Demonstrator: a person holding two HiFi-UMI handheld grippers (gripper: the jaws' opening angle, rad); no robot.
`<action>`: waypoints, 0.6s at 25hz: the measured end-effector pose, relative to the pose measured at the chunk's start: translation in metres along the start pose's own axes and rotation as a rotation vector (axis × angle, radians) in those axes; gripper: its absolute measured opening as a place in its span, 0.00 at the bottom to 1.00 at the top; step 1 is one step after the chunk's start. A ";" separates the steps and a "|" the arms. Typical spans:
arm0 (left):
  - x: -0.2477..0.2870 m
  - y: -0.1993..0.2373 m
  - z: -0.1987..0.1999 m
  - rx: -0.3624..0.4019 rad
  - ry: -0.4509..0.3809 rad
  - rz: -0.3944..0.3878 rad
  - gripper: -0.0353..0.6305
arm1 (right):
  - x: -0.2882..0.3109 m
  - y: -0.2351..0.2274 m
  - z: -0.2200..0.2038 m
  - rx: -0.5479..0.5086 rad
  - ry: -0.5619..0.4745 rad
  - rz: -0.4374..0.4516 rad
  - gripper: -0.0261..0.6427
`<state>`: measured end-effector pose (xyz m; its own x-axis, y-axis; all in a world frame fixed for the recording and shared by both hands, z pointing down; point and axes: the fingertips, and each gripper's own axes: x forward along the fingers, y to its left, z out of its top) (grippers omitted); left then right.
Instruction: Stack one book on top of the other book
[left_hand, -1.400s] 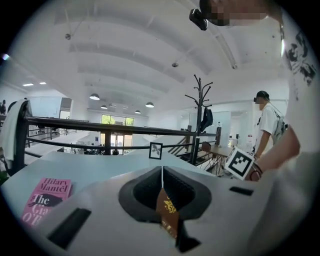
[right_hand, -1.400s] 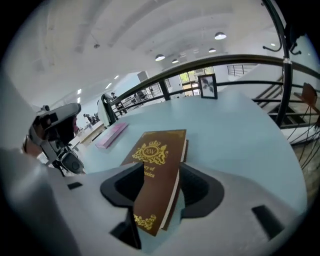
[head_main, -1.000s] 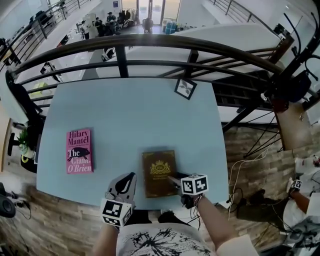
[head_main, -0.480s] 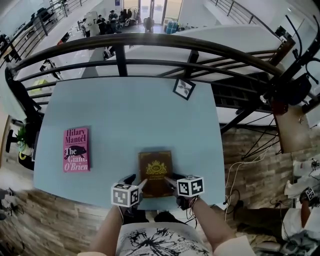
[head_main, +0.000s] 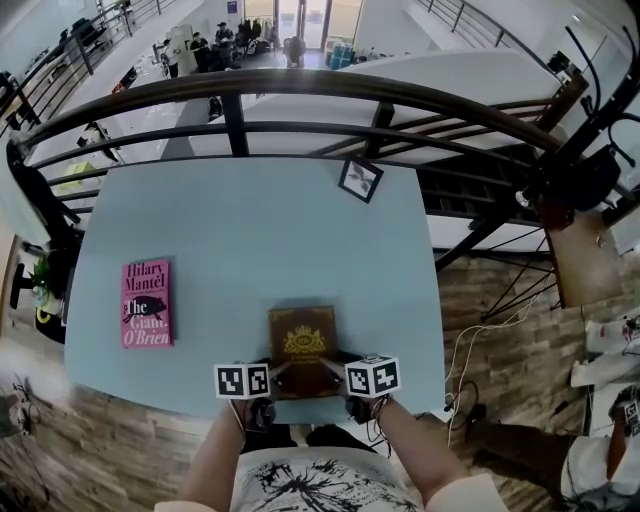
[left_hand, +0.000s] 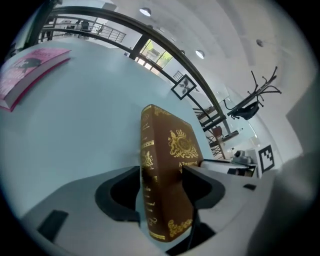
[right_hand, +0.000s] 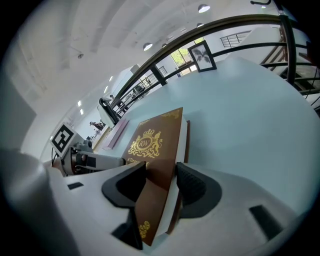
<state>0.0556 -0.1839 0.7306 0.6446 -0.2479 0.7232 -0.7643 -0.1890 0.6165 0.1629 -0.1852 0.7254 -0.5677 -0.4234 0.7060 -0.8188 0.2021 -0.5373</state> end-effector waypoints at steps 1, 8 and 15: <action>0.000 0.000 0.000 -0.013 -0.003 -0.007 0.42 | 0.000 0.000 0.000 0.002 0.000 0.004 0.32; -0.002 -0.005 -0.004 -0.021 -0.038 0.029 0.42 | -0.003 0.002 -0.002 0.011 -0.020 -0.010 0.29; -0.027 -0.038 0.003 0.017 -0.151 0.031 0.42 | -0.040 0.010 0.013 0.009 -0.093 0.016 0.28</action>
<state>0.0673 -0.1725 0.6869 0.6122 -0.3939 0.6856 -0.7845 -0.1945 0.5888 0.1790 -0.1774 0.6860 -0.5701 -0.5002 0.6518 -0.8087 0.2015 -0.5527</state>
